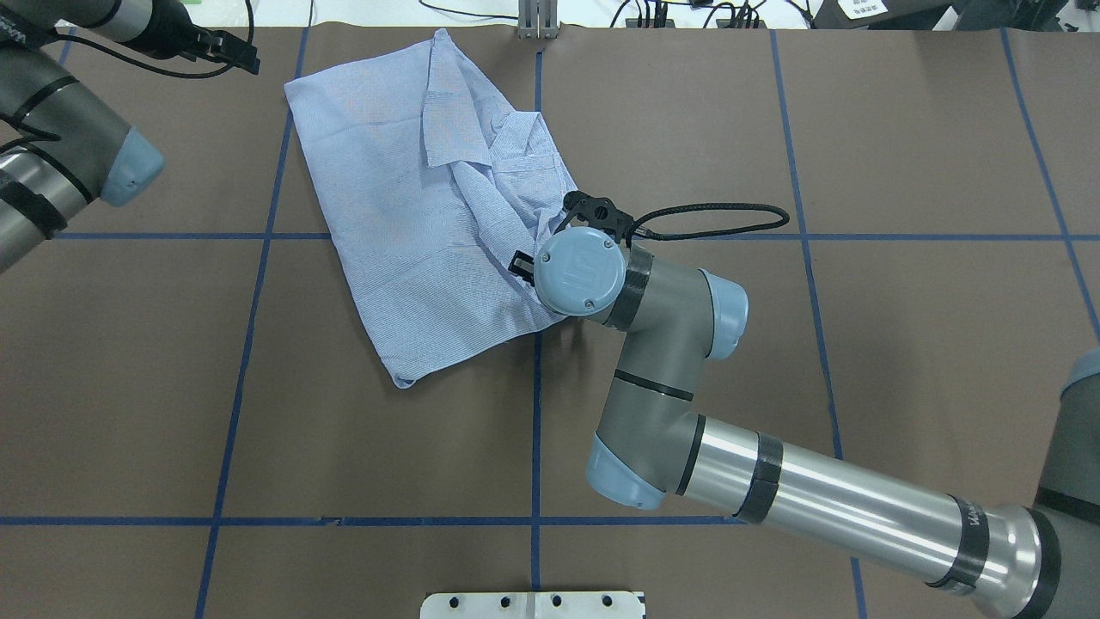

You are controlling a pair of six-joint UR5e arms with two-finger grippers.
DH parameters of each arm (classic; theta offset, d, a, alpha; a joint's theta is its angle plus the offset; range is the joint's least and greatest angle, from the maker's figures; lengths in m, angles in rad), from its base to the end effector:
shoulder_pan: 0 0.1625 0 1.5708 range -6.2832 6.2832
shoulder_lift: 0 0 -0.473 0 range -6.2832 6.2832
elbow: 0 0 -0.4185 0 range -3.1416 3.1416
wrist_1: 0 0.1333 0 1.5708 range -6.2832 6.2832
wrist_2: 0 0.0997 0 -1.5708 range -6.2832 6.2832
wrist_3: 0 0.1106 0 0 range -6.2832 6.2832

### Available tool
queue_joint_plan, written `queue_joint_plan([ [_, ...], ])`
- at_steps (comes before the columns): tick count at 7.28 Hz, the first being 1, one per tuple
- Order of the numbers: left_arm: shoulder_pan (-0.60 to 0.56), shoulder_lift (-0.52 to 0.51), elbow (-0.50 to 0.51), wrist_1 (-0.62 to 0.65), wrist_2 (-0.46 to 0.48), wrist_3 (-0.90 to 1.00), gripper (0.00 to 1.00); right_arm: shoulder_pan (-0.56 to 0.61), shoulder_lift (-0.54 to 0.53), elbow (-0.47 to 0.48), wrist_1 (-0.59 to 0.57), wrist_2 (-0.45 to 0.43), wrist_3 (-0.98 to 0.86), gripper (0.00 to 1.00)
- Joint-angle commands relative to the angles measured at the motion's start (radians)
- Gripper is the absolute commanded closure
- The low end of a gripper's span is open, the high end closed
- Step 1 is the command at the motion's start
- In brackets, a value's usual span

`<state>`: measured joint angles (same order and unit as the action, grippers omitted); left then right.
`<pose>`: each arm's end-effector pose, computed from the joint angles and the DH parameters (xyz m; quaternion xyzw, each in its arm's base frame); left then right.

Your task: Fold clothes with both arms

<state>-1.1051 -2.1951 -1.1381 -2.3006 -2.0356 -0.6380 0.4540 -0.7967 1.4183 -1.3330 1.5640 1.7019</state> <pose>0.2963 -0.7760 0.4470 0.2603 0.4025 0.0270 0.8772 -0.6779 -0.4800 0.2537 0.0700 -0.4107 0.2635 0.8701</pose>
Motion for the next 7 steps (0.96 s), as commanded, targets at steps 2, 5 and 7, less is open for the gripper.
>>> queue_joint_plan([
  [2,0.002,0.000,0.000,0.000,0.000,0.000,0.00,-0.021,-0.003,0.001,0.006,-0.004,0.004,0.79],
  [5,0.008,0.000,-0.002,0.000,0.000,-0.025,0.00,-0.020,-0.044,0.065,0.002,-0.001,-0.004,1.00],
  [7,0.013,0.000,-0.005,0.000,0.002,-0.029,0.00,-0.017,-0.193,0.256,-0.003,0.004,-0.004,1.00],
])
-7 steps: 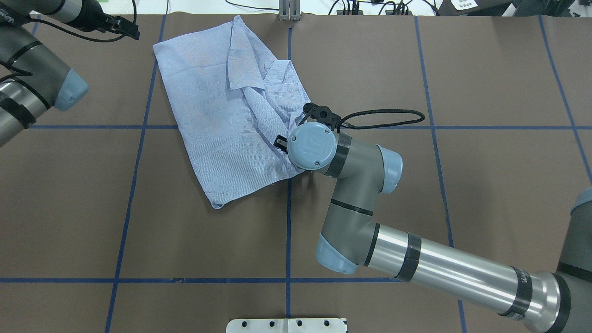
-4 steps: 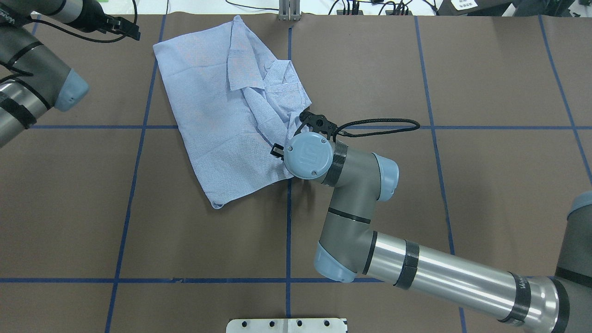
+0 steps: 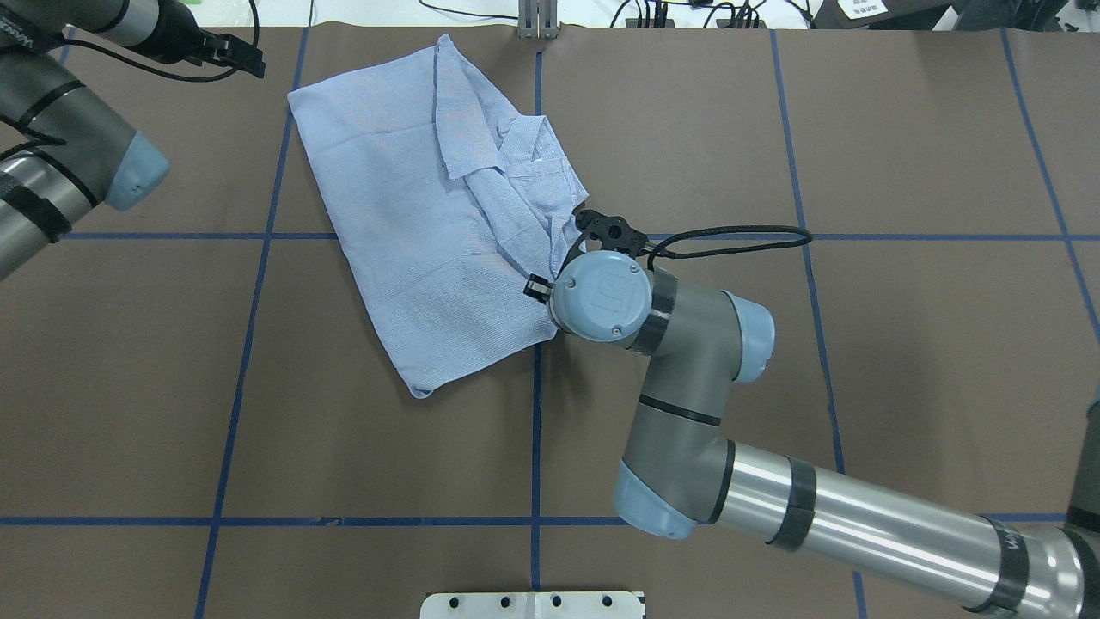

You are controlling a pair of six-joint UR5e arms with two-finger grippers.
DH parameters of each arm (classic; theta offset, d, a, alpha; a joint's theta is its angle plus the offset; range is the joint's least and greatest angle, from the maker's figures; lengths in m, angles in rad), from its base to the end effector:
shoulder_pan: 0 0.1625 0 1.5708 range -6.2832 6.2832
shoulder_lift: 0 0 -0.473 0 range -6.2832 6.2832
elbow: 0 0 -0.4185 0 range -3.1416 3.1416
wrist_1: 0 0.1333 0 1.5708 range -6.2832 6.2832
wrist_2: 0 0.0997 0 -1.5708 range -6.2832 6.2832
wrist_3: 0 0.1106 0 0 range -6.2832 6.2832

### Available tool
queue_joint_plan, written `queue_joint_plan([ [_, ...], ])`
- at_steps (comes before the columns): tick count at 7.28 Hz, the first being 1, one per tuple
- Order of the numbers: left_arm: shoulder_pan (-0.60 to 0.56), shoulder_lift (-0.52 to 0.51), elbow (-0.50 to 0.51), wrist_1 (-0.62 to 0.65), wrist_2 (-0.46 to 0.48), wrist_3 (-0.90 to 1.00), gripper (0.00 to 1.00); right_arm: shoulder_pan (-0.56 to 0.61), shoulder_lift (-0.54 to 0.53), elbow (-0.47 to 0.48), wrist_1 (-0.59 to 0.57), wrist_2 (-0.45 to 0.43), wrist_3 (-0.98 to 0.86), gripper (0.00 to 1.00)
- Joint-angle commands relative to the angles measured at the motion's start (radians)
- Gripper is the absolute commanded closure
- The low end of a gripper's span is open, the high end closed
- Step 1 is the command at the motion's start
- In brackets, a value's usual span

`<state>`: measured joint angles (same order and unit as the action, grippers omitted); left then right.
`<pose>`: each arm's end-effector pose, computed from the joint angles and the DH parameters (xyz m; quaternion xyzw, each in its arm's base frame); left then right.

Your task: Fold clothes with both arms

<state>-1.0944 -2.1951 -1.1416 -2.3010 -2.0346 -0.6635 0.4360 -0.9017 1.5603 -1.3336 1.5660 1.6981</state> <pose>0.3043 -0.7725 0.4450 0.2547 0.4075 0.0208 0.8767 -0.6442 -0.4478 0.2687 0.0687 -0.4276 0.2515 0.8656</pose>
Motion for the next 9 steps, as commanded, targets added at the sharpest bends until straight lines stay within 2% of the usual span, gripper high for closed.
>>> queue_joint_plan([
  [1,0.002,0.000,-0.003,0.000,0.001,-0.004,0.00,-0.009,-0.152,0.207,-0.006,-0.003,0.011,1.00],
  [2,0.002,0.000,-0.003,0.000,-0.001,-0.004,0.00,-0.048,-0.187,0.286,-0.050,-0.009,0.026,1.00],
  [3,0.002,0.000,-0.006,0.000,-0.001,-0.004,0.00,-0.106,-0.183,0.326,-0.106,-0.059,0.066,1.00],
  [6,0.005,0.000,-0.041,0.003,-0.002,-0.024,0.00,-0.201,-0.171,0.330,-0.122,-0.150,0.118,1.00],
  [7,0.007,0.003,-0.073,0.006,-0.047,-0.077,0.00,-0.215,-0.169,0.330,-0.122,-0.159,0.118,1.00],
  [8,0.025,0.043,-0.142,0.006,-0.076,-0.134,0.00,-0.221,-0.180,0.330,-0.127,-0.176,0.115,0.01],
  [9,0.051,0.090,-0.212,0.014,-0.076,-0.136,0.00,-0.221,-0.171,0.331,-0.143,-0.194,0.103,0.00],
])
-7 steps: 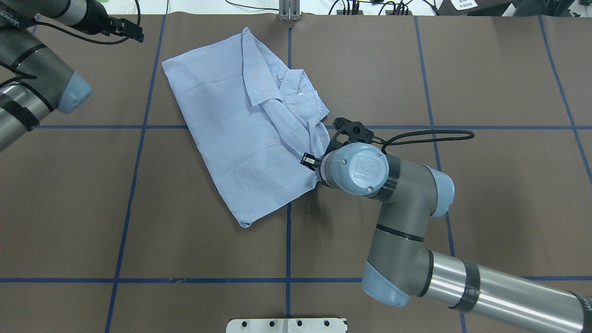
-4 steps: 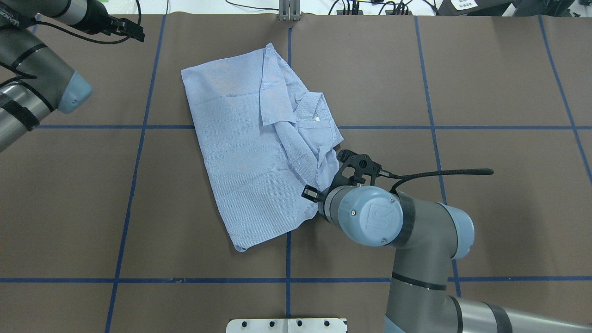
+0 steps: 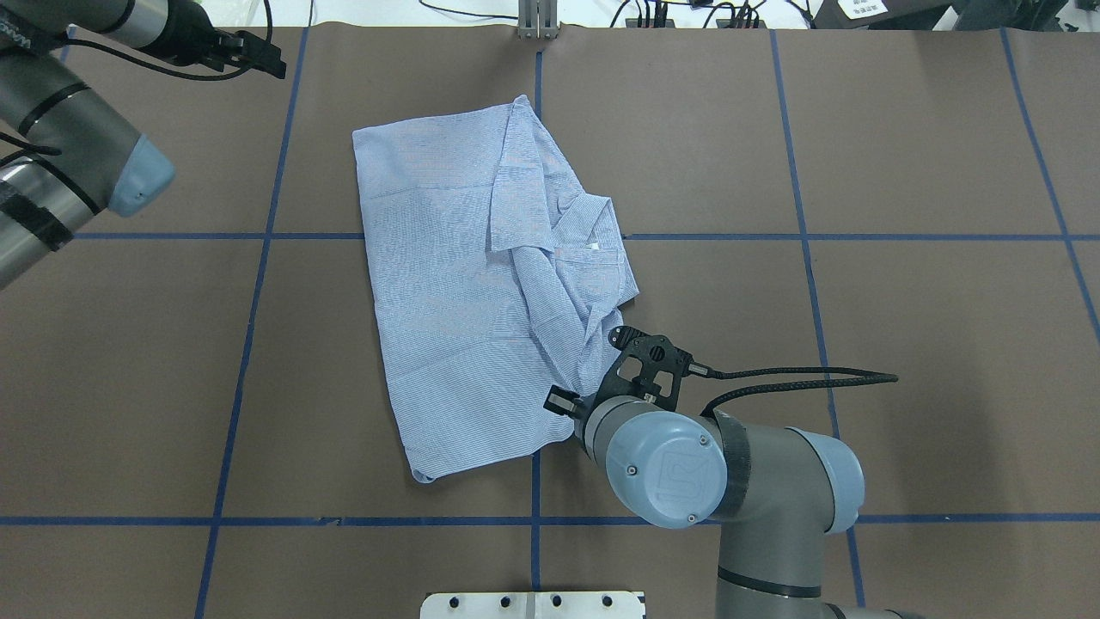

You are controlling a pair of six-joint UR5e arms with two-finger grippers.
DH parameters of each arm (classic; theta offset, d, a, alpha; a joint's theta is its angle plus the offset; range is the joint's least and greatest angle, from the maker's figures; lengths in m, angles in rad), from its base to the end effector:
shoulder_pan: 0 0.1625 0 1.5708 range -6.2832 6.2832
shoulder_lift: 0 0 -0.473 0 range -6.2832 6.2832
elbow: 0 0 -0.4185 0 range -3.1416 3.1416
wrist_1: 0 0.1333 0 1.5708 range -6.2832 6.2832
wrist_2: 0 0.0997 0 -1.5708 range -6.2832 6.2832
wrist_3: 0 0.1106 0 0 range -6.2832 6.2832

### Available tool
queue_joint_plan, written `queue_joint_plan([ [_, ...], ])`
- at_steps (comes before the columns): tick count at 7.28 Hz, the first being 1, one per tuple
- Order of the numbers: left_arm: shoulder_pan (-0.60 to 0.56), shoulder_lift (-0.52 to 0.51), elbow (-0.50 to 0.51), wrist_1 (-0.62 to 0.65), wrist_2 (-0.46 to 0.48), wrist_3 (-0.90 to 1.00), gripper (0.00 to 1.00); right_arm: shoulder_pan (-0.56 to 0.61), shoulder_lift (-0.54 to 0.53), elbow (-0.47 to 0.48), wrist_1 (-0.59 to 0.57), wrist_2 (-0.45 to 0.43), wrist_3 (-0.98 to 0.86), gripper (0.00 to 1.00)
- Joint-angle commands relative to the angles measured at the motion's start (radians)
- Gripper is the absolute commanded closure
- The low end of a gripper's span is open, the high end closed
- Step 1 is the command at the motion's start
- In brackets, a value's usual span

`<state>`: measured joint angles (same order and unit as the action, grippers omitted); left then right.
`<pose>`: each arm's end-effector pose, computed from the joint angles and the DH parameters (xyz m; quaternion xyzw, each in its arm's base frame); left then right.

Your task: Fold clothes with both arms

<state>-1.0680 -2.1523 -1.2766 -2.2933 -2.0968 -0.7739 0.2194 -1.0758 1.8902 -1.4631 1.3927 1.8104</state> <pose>0.3150 -0.7342 0.4056 0.2395 0.4611 0.0104 0.8544 -0.6098 -0.2926 0.2607 0.0752 -0.4439 0.2415 0.8596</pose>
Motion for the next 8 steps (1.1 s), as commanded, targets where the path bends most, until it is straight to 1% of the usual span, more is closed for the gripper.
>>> queue_joint_plan([
  [1,0.026,0.049,-0.078,0.006,-0.014,-0.025,0.00,0.033,0.008,0.007,-0.016,-0.012,-0.105,0.00],
  [2,0.028,0.049,-0.076,0.006,-0.014,-0.025,0.00,0.122,0.017,0.006,-0.028,0.073,-0.241,0.00],
  [3,0.028,0.049,-0.076,0.006,-0.014,-0.025,0.00,0.220,0.048,-0.011,-0.048,0.182,-0.340,0.00],
  [4,0.029,0.049,-0.075,0.006,-0.014,-0.025,0.00,0.265,0.127,-0.072,-0.095,0.218,-0.485,0.00],
  [6,0.029,0.049,-0.075,0.006,-0.014,-0.024,0.00,0.264,0.284,-0.231,-0.199,0.223,-0.688,0.00],
  [7,0.029,0.051,-0.075,0.006,-0.014,-0.024,0.00,0.258,0.321,-0.281,-0.260,0.224,-0.785,0.00],
  [8,0.029,0.051,-0.075,0.006,-0.014,-0.022,0.00,0.238,0.333,-0.293,-0.322,0.217,-0.901,0.00],
])
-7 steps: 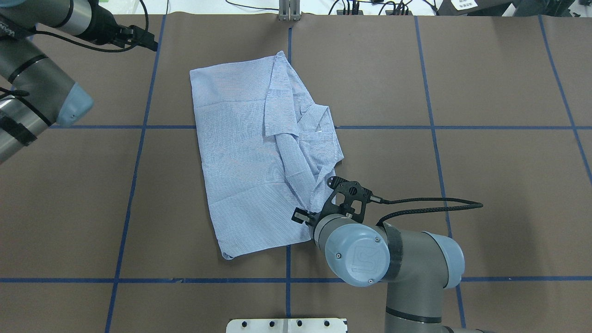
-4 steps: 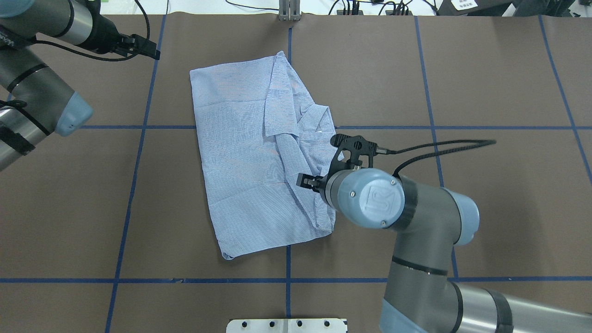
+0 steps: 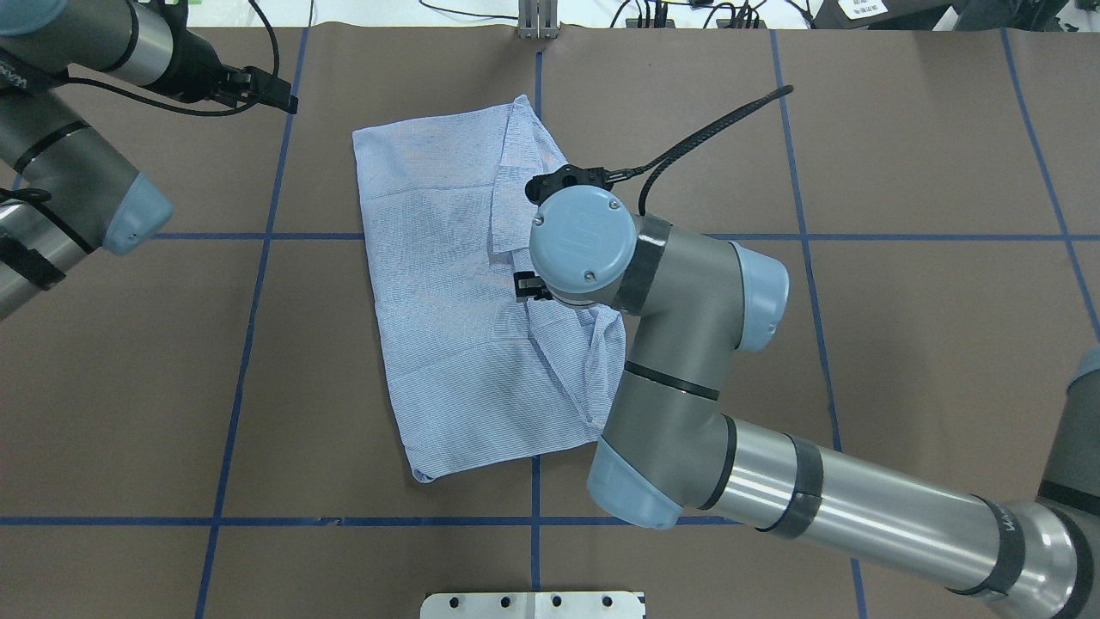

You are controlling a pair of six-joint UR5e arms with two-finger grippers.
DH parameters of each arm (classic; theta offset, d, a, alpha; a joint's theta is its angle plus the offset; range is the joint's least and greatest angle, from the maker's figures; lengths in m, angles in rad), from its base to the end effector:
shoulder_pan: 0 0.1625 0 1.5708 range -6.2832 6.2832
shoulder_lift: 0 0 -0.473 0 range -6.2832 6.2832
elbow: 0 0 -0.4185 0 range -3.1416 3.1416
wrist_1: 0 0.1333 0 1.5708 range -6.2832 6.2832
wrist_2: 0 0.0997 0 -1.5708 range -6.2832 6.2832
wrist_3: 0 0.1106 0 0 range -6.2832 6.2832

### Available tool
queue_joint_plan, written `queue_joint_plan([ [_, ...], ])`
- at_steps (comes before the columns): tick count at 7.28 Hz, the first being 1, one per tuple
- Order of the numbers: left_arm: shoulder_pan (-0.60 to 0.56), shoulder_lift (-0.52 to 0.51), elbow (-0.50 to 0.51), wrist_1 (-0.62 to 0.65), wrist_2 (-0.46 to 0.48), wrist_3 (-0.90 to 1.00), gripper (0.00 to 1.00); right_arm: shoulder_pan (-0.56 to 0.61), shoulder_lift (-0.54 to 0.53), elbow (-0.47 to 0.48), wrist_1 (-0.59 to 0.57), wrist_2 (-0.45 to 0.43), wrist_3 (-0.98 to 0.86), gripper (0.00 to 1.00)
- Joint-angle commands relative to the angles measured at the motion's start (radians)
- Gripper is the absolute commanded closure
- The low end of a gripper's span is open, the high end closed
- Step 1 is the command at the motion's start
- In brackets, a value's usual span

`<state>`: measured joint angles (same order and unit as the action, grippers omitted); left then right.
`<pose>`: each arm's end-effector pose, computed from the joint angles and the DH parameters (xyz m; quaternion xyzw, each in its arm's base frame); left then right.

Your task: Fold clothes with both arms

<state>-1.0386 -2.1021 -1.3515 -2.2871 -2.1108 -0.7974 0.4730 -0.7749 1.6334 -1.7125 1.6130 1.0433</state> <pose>0.3252 -0.7029 0.4054 0.2298 0.4752 0.0191 0.8491 -0.6173 -0.4604 0.1945 0.1509 -0.3172 -0.0329 0.9357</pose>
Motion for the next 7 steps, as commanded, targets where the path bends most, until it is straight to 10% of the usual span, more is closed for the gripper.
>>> queue_joint_plan([
  [1,0.000,0.000,0.002,0.000,0.000,0.001,0.00,-0.034,0.061,-0.052,-0.164,-0.022,-0.220,0.00],
  [4,0.000,0.005,0.005,-0.006,0.000,0.007,0.00,-0.080,0.209,-0.283,-0.194,-0.140,-0.253,0.00],
  [7,0.000,0.005,0.011,-0.008,0.000,0.012,0.00,-0.114,0.206,-0.291,-0.228,-0.185,-0.255,0.00],
])
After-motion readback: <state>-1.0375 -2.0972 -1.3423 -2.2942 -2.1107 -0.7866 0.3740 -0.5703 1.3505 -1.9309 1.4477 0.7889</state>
